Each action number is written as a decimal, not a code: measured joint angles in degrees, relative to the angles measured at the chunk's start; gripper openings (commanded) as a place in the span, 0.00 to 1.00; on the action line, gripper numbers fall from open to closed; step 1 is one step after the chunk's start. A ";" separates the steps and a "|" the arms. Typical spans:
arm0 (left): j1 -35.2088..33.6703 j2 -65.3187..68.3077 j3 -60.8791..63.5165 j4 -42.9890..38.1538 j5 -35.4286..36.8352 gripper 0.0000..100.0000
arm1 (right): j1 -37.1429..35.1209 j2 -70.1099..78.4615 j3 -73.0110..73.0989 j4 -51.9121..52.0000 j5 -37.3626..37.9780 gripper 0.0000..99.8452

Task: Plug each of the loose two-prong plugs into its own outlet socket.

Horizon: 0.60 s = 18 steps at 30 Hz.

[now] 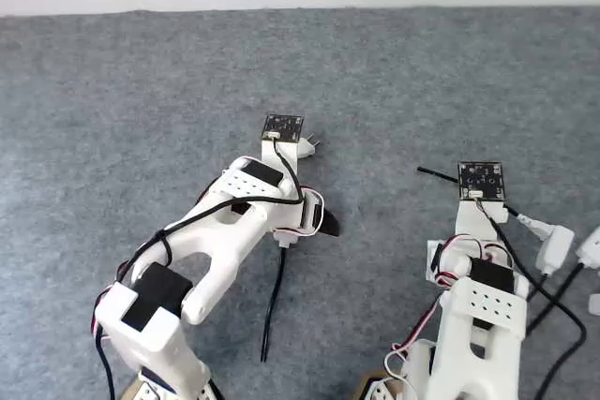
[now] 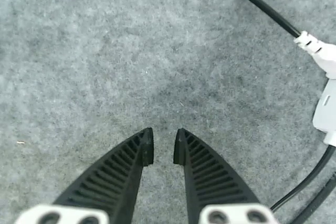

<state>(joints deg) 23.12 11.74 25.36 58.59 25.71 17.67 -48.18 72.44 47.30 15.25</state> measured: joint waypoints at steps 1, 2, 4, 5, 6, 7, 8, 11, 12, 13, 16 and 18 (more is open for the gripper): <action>0.00 -1.05 0.00 0.62 0.00 0.39 | 0.00 0.00 0.00 0.00 0.00 0.08; 0.00 -2.55 0.00 1.41 0.00 0.39 | 0.00 0.00 0.00 0.00 0.00 0.08; -0.70 -6.42 0.00 2.81 0.00 0.39 | 0.00 0.00 0.00 0.00 0.00 0.08; -1.41 -8.26 0.00 3.25 -0.18 0.39 | 0.00 0.00 0.00 0.00 0.00 0.08; -2.29 -10.11 0.18 3.34 -0.62 0.39 | 0.00 0.00 0.00 0.00 0.00 0.08; -3.08 -11.87 0.70 3.34 -1.49 0.39 | 0.00 0.00 0.00 0.00 0.00 0.08; -3.87 -13.45 1.58 3.34 -2.46 0.39 | 0.00 0.00 0.00 0.00 0.00 0.08; -5.89 -17.67 5.19 3.34 -5.89 0.39 | 0.00 0.00 0.00 0.00 0.00 0.08; -6.59 -19.08 6.68 3.34 -7.21 0.39 | 0.00 0.00 0.00 0.00 0.00 0.08; -7.30 -20.48 8.18 3.34 -8.09 0.39 | 0.00 0.00 0.00 0.00 0.00 0.08; -10.20 -25.67 12.84 3.34 -10.29 0.39 | 0.00 0.00 0.00 0.00 0.00 0.08; -12.75 -30.51 16.09 3.34 -11.69 0.39 | 0.00 0.00 0.00 0.00 -0.35 0.08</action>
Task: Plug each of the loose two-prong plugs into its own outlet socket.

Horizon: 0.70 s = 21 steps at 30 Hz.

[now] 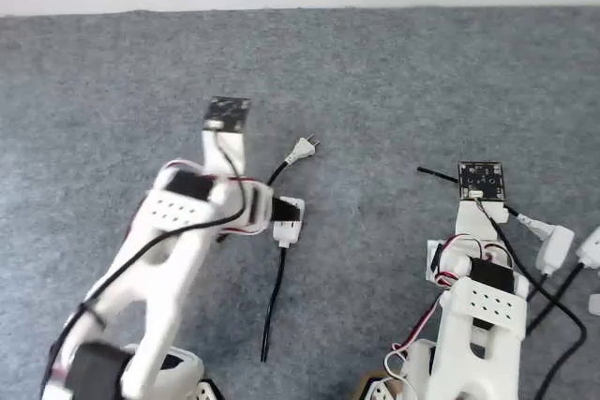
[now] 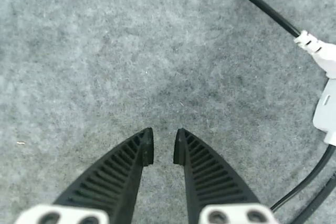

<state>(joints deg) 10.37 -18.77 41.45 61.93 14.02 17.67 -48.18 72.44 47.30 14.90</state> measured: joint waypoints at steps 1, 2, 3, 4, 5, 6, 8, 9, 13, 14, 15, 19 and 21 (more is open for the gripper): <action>-1.32 -2.73 1.76 0.00 -0.26 0.39 | 0.00 0.00 0.00 0.00 -0.18 0.08; -2.81 -5.71 3.69 0.00 -0.35 0.39 | 0.00 0.00 0.00 0.00 -0.35 0.08; -4.31 -8.88 5.80 -0.18 -0.62 0.39 | 0.00 0.00 0.00 0.00 -0.79 0.08; -5.89 -12.22 8.00 -0.79 -1.14 0.39 | 0.00 0.00 0.00 0.00 -1.76 0.08; -7.74 -15.74 10.29 -1.58 -1.14 0.39 | 0.00 0.00 0.00 0.00 -2.99 0.08; -9.85 -19.08 12.84 -2.64 -1.14 0.39 | 0.00 0.00 0.00 0.26 -4.13 0.08; -14.51 -25.41 18.81 -5.36 -1.14 0.39 | 0.00 0.00 -0.18 2.37 -5.98 0.08; -17.14 -28.13 22.07 -6.77 -1.14 0.39 | -0.18 0.09 -1.23 3.78 -6.68 0.08; -28.84 -32.35 28.92 -9.76 -1.41 0.39 | -2.46 0.00 -7.03 8.70 -9.32 0.08; -31.65 -32.44 29.10 -10.02 -1.76 0.39 | -3.08 0.00 -8.53 9.58 -10.55 0.08; -34.29 -32.44 29.19 -10.20 -2.20 0.39 | -4.04 0.00 -10.11 10.37 -11.69 0.08; -39.21 -29.36 29.27 -10.37 -2.99 0.39 | -8.09 0.00 -17.14 13.36 -17.76 0.16; -40.35 -27.25 29.27 -11.16 -2.99 0.39 | -10.64 0.97 -21.54 15.74 -20.48 0.21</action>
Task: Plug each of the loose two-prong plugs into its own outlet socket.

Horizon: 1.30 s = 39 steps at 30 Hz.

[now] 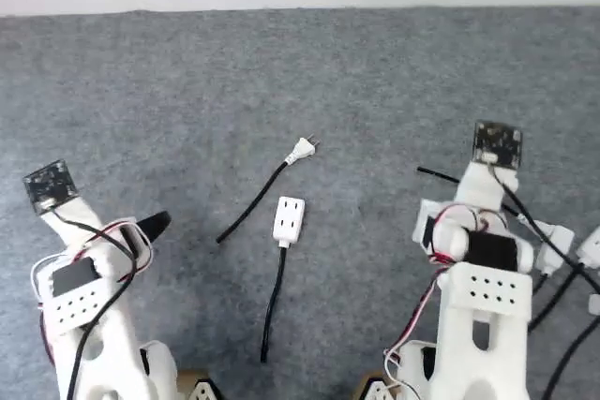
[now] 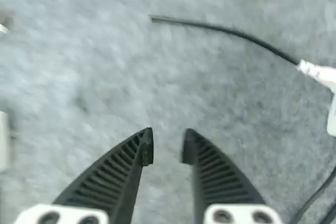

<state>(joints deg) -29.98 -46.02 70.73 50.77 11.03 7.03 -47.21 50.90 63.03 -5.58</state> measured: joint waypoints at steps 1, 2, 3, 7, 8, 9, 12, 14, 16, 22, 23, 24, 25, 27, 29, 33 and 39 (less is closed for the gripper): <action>-0.53 1.14 0.00 -1.05 0.00 0.39 | -1.49 1.32 -2.46 1.49 -1.32 0.23; -1.05 2.29 0.00 -2.29 0.00 0.39 | -2.99 3.34 -5.19 2.99 -2.81 0.24; -1.41 3.43 0.00 -3.60 0.00 0.39 | -4.66 5.71 -8.18 4.66 -4.48 0.25; -2.73 8.00 0.00 -8.88 0.00 0.39 | -7.30 19.08 -22.24 10.99 -11.16 0.24; -2.73 8.79 0.00 -9.67 0.00 0.39 | -7.47 22.95 -25.93 12.40 -12.75 0.24; -2.64 9.49 0.00 -10.02 0.00 0.39 | -7.82 27.08 -29.71 13.80 -14.59 0.24; -2.64 9.93 0.00 -10.55 0.00 0.39 | -9.32 38.68 -40.53 16.62 -20.66 0.24; -2.73 10.02 0.00 -10.55 0.00 0.39 | -11.08 46.07 -47.38 17.85 -24.62 0.24; -2.73 10.02 0.00 -10.55 0.00 0.39 | -13.01 52.92 -53.80 18.37 -26.73 0.24; -2.73 10.37 0.00 -10.55 0.00 0.39 | -18.29 69.45 -69.71 18.37 -21.71 0.24; -2.73 10.37 0.18 -10.55 0.00 0.39 | -18.99 71.56 -71.82 18.37 -20.13 0.24; -2.73 10.37 0.35 -10.55 0.00 0.39 | -19.52 73.49 -73.93 18.11 -18.20 0.24; -2.73 10.37 0.35 -10.55 0.00 0.39 | -19.87 75.43 -76.04 17.76 -16.00 0.24; -2.64 10.37 0.35 -10.55 0.00 0.39 | -20.04 78.68 -79.30 17.67 -10.29 0.25; -2.64 10.37 0.35 -10.55 0.00 0.39 | -19.60 81.05 -81.49 18.64 -0.62 0.25; -2.64 10.37 0.35 -10.55 -0.09 0.39 | -17.93 82.64 -85.10 24.62 26.81 0.25; -2.73 10.55 0.35 -11.60 -0.09 0.39 | -13.36 82.81 -91.96 28.84 73.05 0.25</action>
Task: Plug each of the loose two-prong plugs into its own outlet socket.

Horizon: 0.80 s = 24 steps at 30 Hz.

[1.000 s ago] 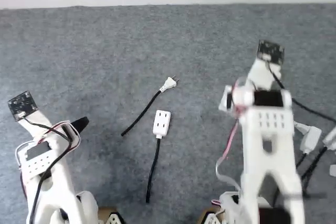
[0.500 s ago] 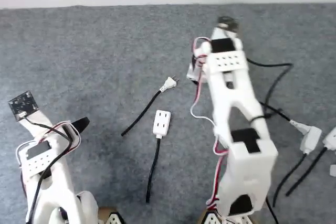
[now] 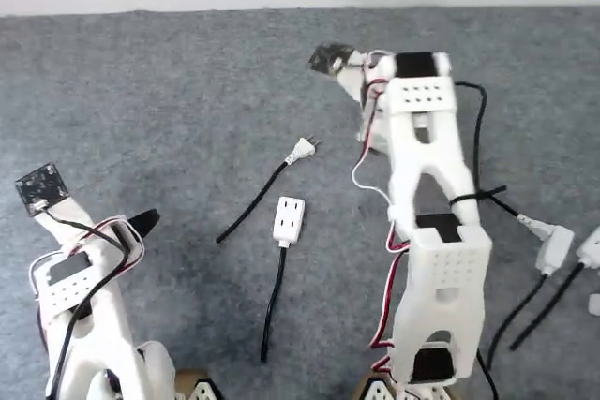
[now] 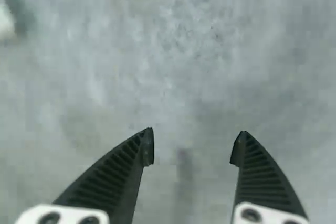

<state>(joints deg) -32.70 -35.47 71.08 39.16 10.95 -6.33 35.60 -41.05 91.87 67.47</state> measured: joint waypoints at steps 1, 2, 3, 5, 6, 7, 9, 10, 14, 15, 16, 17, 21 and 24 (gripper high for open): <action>0.09 0.00 0.00 0.00 0.00 0.39 | 0.00 0.26 -0.88 0.79 5.98 0.25; 0.09 0.00 0.09 0.00 0.00 0.39 | -0.26 0.70 -1.49 1.05 9.76 0.25; 0.18 0.00 0.35 0.00 0.00 0.39 | -0.62 1.14 -1.58 1.05 11.69 0.25; 0.18 0.00 0.53 0.00 0.00 0.39 | -1.41 1.85 -1.58 1.05 15.03 0.25; 0.09 0.00 0.53 0.00 0.00 0.39 | -1.93 2.11 -1.58 1.05 17.14 0.24; 0.00 0.00 0.53 0.00 0.00 0.39 | -2.73 2.37 -1.58 1.05 19.69 0.24; 0.18 0.00 0.53 0.00 0.00 0.39 | -4.22 2.46 -1.58 1.05 25.05 0.24; 0.18 0.00 0.53 0.00 0.00 0.39 | -4.92 2.46 -1.67 1.05 27.25 0.24; 0.00 0.00 0.53 0.00 0.00 0.39 | -7.47 3.25 -1.67 0.97 33.14 0.24; 0.00 0.00 0.53 0.00 0.00 0.39 | -8.09 3.87 -1.67 0.70 34.73 0.24; 0.00 0.00 0.53 0.00 0.00 0.39 | -8.62 4.40 -1.67 0.09 35.96 0.24; 0.00 0.00 0.53 0.00 0.00 0.39 | -9.23 4.84 -1.67 -0.70 36.48 0.24; 0.00 0.00 0.53 0.00 0.00 0.39 | -11.34 7.91 -1.67 -5.98 37.01 0.24; 0.00 0.00 0.53 0.00 0.00 0.39 | -13.01 10.90 -1.67 -10.73 34.29 0.24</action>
<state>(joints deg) -32.70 -35.47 71.60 39.16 10.95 -19.34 46.51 -42.73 81.14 101.76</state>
